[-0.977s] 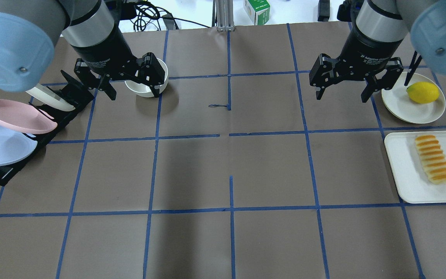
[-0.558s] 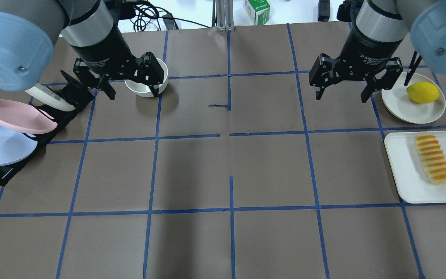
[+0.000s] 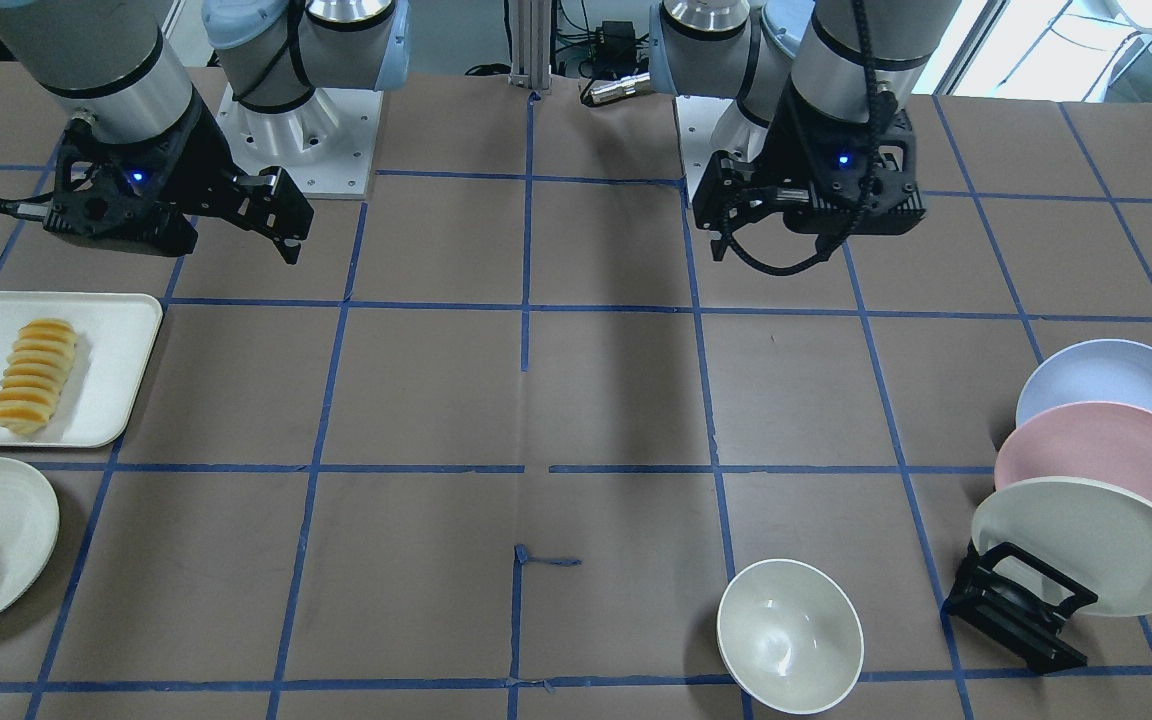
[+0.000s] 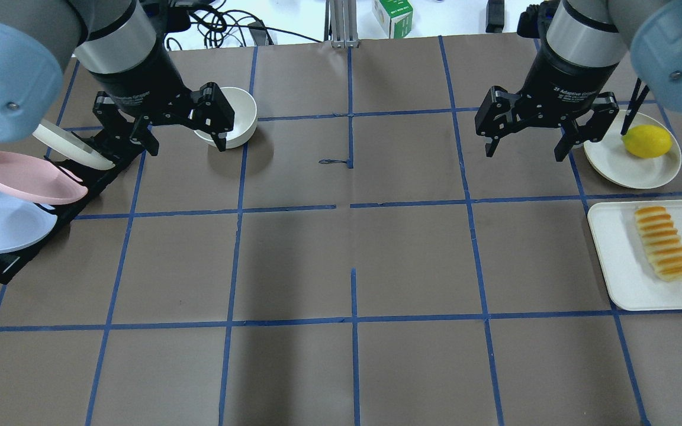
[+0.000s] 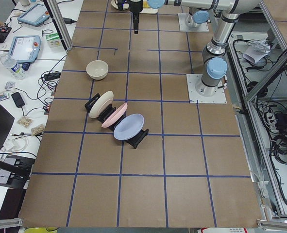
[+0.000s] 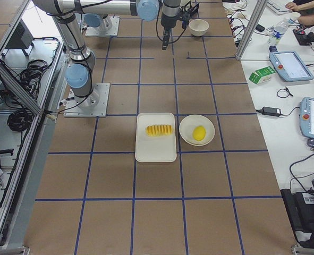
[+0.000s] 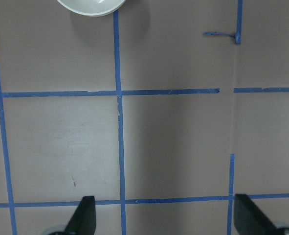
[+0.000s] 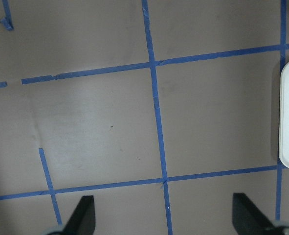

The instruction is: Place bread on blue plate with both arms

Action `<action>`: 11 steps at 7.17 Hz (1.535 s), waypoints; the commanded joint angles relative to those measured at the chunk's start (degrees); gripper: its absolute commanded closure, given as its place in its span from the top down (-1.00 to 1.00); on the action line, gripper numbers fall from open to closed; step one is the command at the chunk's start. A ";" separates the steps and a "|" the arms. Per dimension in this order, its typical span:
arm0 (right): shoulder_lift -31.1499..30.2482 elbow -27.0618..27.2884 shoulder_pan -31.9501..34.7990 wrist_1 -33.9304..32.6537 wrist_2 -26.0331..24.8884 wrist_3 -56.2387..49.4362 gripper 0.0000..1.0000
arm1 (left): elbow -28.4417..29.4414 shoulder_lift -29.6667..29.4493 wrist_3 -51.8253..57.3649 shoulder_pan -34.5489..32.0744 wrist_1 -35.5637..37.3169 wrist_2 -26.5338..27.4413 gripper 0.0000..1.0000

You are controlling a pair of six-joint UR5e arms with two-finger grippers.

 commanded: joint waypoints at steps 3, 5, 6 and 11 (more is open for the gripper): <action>-0.02 6.22 -13.97 -0.76 -12.00 -2.77 1.00 | 0.47 1.53 0.29 19.16 -0.84 7.88 1.00; 0.32 9.12 -20.65 -6.46 -12.73 -12.90 1.00 | 0.74 0.31 0.64 34.18 -0.15 10.18 1.00; 0.67 11.66 -23.47 -11.97 -12.55 -17.58 1.00 | 0.04 -1.53 0.82 41.57 1.08 10.63 1.00; 7.60 22.76 -35.78 -35.75 -6.77 -39.58 1.00 | -4.01 -18.13 6.97 50.61 24.87 10.63 1.00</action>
